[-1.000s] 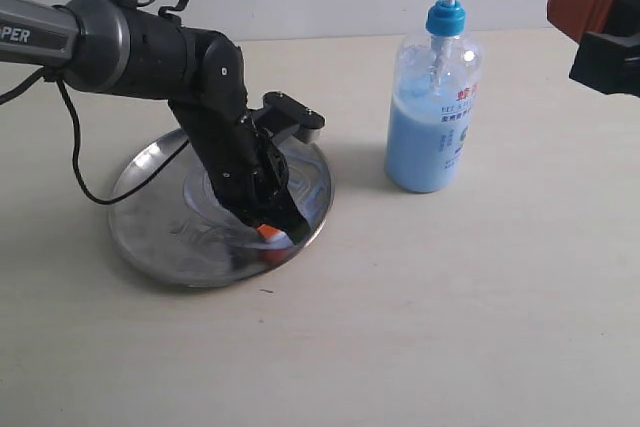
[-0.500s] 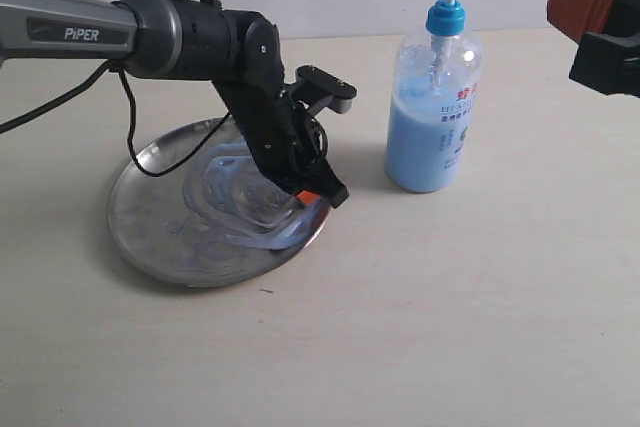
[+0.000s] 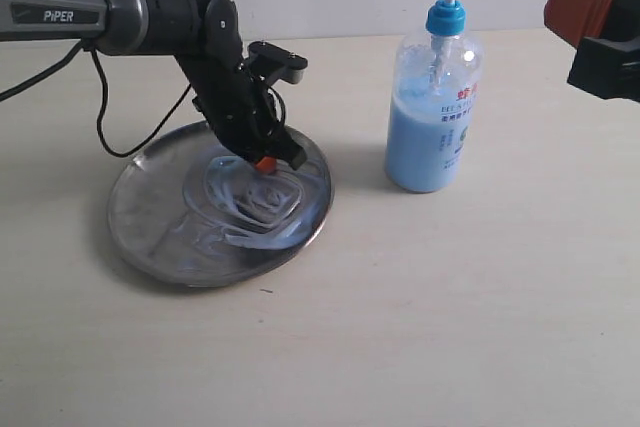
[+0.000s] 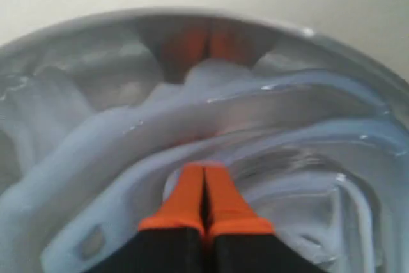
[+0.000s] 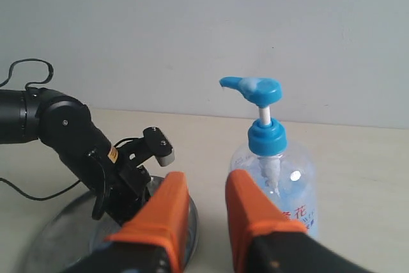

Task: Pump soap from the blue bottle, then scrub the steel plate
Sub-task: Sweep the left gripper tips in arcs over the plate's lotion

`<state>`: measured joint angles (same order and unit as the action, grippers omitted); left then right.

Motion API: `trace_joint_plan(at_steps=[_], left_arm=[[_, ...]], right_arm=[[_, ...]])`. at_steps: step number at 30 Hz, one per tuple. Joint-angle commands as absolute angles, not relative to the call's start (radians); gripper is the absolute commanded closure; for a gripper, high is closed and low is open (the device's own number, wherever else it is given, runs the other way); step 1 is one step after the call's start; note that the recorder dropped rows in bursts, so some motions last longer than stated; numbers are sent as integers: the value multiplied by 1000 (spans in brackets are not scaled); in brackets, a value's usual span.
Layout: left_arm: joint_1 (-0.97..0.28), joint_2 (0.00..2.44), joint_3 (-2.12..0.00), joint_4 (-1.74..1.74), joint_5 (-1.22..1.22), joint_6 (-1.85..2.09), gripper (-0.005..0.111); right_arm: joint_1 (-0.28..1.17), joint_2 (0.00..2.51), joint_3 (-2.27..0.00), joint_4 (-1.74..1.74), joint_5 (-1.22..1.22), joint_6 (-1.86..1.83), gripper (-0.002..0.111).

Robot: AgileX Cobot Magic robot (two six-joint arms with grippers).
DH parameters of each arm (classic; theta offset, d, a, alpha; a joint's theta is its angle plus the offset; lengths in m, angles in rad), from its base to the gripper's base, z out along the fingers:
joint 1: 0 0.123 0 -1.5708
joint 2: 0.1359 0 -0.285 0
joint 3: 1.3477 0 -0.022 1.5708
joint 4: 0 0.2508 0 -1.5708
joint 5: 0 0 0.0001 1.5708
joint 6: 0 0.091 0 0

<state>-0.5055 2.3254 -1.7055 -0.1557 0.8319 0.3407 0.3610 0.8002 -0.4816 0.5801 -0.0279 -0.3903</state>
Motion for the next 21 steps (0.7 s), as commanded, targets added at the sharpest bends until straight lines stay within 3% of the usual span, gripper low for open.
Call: trace_joint_plan(at_steps=[1, 21], left_arm=[[-479, 2356, -1692, -108, 923, 325, 107], [-609, 2279, -1520, -248, 883, 392, 107]], right_arm=[[361, 790, -476, 577, -30, -392, 84], [361, 790, -476, 577, -30, -392, 84]])
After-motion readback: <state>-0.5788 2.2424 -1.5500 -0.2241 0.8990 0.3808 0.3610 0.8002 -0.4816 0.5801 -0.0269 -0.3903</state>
